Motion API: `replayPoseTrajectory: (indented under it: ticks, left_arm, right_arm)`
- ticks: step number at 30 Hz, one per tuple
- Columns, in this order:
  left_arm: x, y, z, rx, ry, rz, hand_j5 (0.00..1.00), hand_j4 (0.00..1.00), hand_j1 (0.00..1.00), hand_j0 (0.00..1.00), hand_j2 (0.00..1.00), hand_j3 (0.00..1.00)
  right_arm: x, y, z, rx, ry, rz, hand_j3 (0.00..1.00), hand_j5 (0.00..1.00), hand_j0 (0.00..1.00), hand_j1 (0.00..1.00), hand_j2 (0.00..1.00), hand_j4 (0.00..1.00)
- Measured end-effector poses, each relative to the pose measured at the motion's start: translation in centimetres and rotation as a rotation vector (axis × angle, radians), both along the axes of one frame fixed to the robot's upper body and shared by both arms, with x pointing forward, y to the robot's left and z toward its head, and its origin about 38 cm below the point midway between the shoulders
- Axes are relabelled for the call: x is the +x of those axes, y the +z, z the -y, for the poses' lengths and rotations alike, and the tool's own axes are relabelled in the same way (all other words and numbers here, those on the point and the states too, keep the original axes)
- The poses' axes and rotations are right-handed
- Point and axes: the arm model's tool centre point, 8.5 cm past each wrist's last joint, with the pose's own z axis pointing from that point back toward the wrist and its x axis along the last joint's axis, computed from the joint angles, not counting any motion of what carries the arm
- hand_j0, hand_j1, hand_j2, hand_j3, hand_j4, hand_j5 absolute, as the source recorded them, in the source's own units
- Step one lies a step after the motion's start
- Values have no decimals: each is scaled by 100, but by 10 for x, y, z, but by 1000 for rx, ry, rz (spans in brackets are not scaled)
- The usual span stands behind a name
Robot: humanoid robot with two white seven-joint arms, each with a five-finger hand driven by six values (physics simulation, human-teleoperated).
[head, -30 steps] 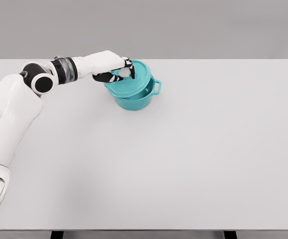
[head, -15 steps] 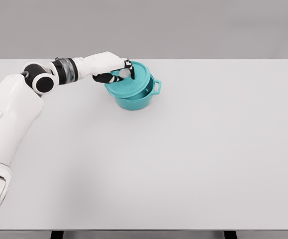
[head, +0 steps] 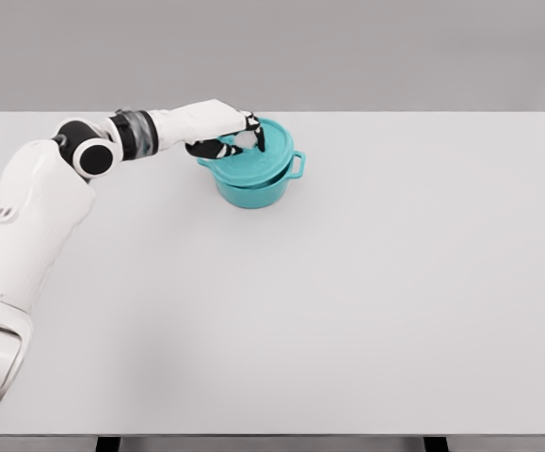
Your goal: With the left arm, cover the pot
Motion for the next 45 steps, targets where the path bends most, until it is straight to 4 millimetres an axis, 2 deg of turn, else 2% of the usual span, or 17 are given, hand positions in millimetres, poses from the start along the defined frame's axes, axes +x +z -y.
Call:
replayPoseTrajectory:
  ticks: [4,12,25,28,45]
  left_arm:
    - [0,-1,1,-1,0,-4,52,52,52,52,52,52]
    - [0,-2,1,0,-1,-4,60,60,60,60,60,60]
    - [0,-2,1,-3,1,-6,59,59,59,59,59,59]
    - [0,-2,1,-3,1,-6,55,55,55,55,55,55]
    - [1,-6,3,-27,10,-27,60,60,60,60,60,60]
  right_arm:
    - [0,0,0,0,0,0,100,100,100,100,100,100]
    - [0,0,0,0,0,0,100,100,100,100,100,100]
    - [0,0,0,0,0,0,100,100,100,100,100,100]
    - [0,0,0,0,0,0,100,100,100,100,100,100]
    - [0,0,0,0,0,0,100,100,100,100,100,100]
